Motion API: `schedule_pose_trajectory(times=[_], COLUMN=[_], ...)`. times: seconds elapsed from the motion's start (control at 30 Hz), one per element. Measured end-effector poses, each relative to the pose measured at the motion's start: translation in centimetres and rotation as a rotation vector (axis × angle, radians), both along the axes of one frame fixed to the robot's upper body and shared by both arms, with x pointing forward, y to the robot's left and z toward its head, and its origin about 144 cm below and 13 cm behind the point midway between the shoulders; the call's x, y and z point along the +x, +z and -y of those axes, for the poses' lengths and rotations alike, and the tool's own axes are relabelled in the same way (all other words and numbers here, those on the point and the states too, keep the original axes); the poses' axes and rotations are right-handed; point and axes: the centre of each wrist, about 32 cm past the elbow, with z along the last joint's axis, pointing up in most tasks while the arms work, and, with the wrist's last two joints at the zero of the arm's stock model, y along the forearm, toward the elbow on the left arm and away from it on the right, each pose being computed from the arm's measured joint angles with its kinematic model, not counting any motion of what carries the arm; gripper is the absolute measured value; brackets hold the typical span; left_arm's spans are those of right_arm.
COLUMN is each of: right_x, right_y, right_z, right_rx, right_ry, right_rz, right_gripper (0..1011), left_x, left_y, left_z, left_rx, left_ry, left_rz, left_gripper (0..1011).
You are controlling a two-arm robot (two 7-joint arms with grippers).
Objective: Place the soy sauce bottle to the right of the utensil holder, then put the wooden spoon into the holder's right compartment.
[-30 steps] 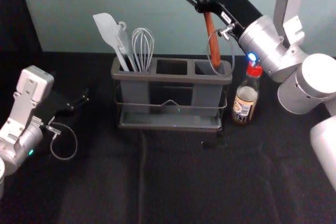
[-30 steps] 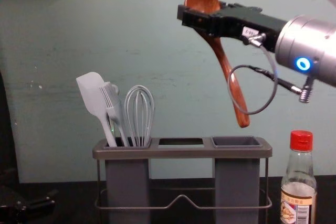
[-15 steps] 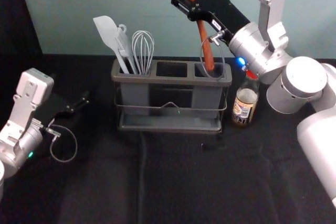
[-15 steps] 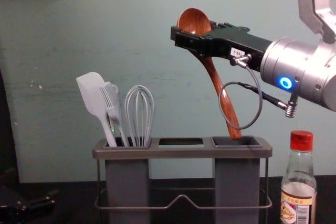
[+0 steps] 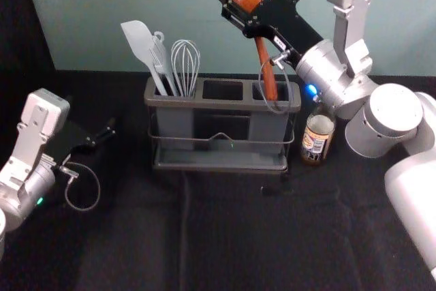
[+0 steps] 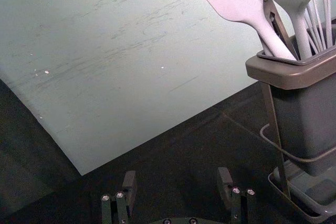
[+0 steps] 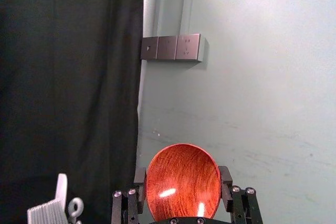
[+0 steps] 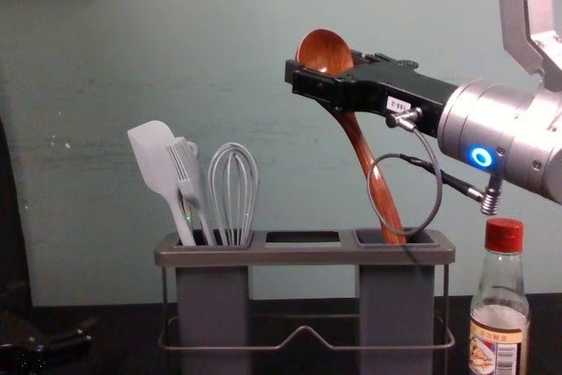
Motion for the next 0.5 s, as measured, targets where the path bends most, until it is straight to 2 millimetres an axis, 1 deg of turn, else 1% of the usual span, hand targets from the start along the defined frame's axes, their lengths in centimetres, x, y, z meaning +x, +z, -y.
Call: schedule_pose_trajectory(times=[0.23,0.5], right_x=[-0.9,-2.3], right_y=[-0.3,-0.1], right_z=[0.2,1.1], right_rx=[0.001,0.008], right_ry=[0.001,-0.018], right_rz=[-0.01,-0.014], right_gripper=[837,837], left_x=[0.0,0.0], left_y=[0.0,0.0], left_z=[0.0,0.0], left_rx=[0.0,0.0], left_ry=[0.0,0.0], left_rz=[0.0,0.0], left_gripper=[1005,1005])
